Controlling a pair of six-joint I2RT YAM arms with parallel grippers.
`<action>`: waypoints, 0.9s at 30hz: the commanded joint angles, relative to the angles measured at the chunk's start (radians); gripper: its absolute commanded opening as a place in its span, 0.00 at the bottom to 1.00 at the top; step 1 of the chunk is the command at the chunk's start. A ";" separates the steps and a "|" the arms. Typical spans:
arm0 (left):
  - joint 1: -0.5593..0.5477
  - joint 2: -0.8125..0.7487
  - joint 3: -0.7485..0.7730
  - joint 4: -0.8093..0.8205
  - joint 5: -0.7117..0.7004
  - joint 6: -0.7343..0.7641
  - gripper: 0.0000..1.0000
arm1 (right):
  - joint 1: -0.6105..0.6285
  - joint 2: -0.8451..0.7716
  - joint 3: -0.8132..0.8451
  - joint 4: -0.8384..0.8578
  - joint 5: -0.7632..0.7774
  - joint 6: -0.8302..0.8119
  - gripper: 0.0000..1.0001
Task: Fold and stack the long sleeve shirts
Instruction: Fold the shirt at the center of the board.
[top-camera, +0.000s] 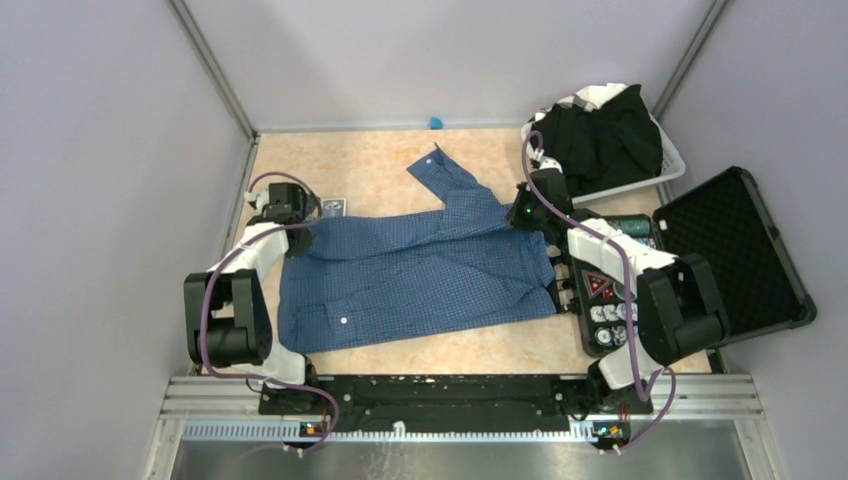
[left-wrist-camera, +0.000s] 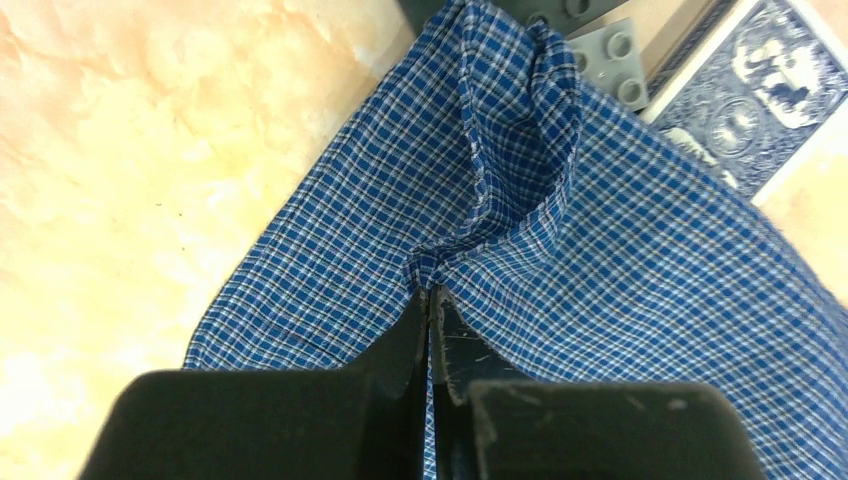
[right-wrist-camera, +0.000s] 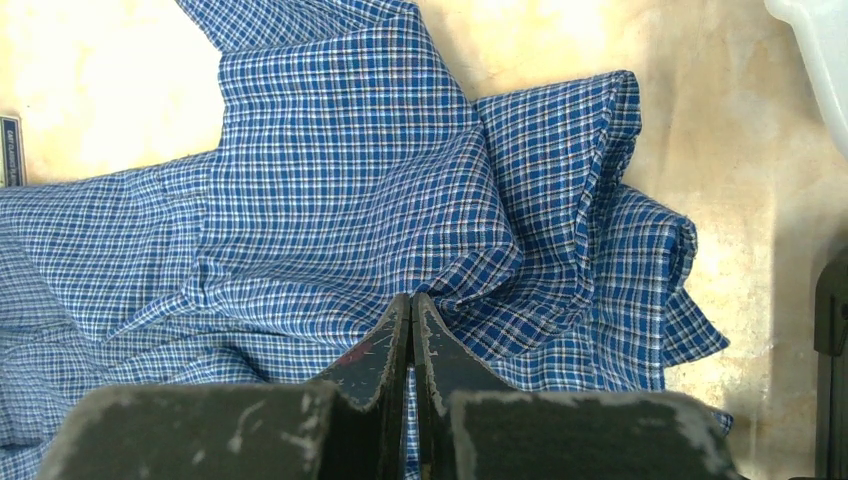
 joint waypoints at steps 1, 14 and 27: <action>0.007 -0.042 0.039 -0.021 -0.014 0.046 0.03 | -0.008 -0.033 0.050 -0.002 0.015 -0.019 0.00; 0.026 -0.180 0.064 -0.104 -0.058 0.073 0.00 | -0.009 -0.109 0.073 -0.122 0.056 -0.041 0.00; 0.034 -0.236 -0.105 -0.112 0.017 0.030 0.00 | -0.008 -0.140 -0.060 -0.136 0.034 -0.016 0.00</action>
